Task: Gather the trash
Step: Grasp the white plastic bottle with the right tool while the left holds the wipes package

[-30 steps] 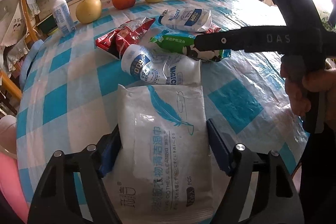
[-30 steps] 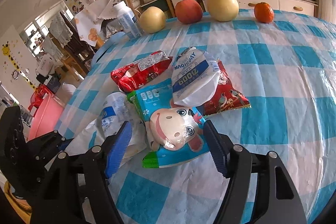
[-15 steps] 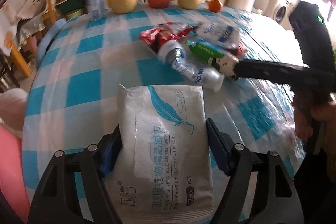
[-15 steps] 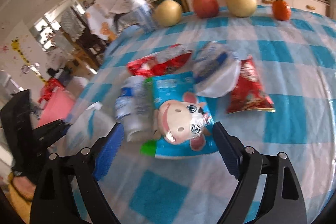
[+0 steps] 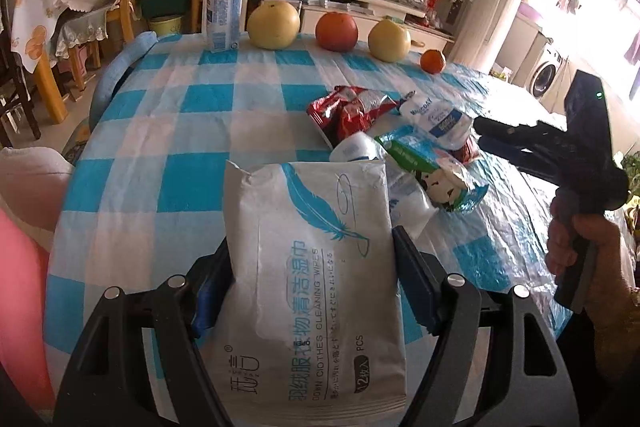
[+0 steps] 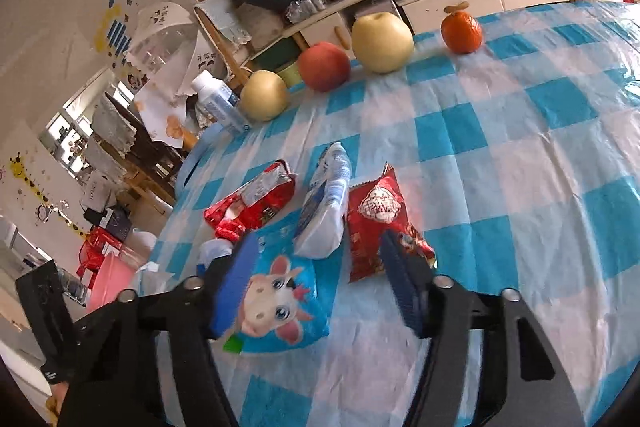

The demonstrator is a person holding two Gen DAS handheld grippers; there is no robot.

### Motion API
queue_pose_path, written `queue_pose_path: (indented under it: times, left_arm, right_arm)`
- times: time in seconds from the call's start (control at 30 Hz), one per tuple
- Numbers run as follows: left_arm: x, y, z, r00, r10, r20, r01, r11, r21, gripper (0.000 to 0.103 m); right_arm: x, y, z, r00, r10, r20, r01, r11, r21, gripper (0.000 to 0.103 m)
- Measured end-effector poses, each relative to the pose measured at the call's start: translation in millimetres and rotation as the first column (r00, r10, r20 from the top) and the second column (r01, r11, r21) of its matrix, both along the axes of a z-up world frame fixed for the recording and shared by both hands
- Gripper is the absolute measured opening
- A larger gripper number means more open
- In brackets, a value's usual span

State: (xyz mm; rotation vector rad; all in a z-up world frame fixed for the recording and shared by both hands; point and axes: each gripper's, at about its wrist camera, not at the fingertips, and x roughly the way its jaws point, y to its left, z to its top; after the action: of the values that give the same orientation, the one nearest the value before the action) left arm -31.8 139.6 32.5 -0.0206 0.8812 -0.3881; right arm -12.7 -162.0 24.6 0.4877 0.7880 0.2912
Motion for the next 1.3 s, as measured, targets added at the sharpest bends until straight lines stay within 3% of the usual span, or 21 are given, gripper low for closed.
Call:
queue_pose_path:
  times: [0.13, 0.5, 0.63, 0.73, 0.83, 0.93, 1.1, 1.2, 1.3]
  left_arm:
    - [2, 2, -1, 1.0, 0.009, 0.004, -0.009, 1.0, 0.003, 0.075]
    - [6, 10, 0, 0.999, 0.045, 0.016, -0.045, 0.999, -0.008, 0.075]
    - [7, 13, 1, 0.998, 0.06, 0.019, -0.059, 0.998, -0.013, 0.075]
    - [8, 16, 0, 0.997, 0.07, 0.018, -0.07, 0.997, -0.014, 0.075]
    - [9, 18, -1, 0.997, 0.077, 0.014, -0.077, 0.997, -0.013, 0.075]
    - [9, 21, -1, 0.996, 0.083, 0.012, -0.083, 0.996, -0.013, 0.075]
    - [11, 24, -1, 0.995, 0.096, 0.014, -0.096, 0.995, -0.015, 0.075]
    - [11, 25, -1, 0.995, 0.101, 0.017, -0.101, 0.995, -0.017, 0.075]
    - [11, 26, 0, 0.995, 0.102, 0.018, -0.101, 0.995, -0.019, 0.075]
  right_arm:
    - [13, 10, 1, 0.999, 0.037, 0.016, -0.037, 0.999, -0.022, 0.047]
    - [41, 19, -7, 0.999, 0.037, -0.001, -0.037, 0.997, -0.065, 0.047]
    - [51, 20, -6, 1.0, 0.03, 0.007, -0.029, 0.996, -0.081, 0.066]
    - [55, 29, -1, 0.999, 0.032, 0.034, -0.026, 0.985, -0.171, 0.078]
    - [64, 42, -2, 0.997, 0.07, 0.028, -0.061, 0.966, -0.251, 0.079]
    - [74, 55, -7, 0.994, 0.105, 0.004, -0.097, 0.936, -0.339, 0.079]
    - [86, 65, -13, 0.99, 0.136, -0.031, -0.137, 0.907, -0.397, 0.077]
    - [89, 67, -16, 0.989, 0.137, -0.058, -0.148, 0.892, -0.428, 0.059]
    - [91, 64, -19, 0.988, 0.136, -0.073, -0.154, 0.897, -0.414, 0.057]
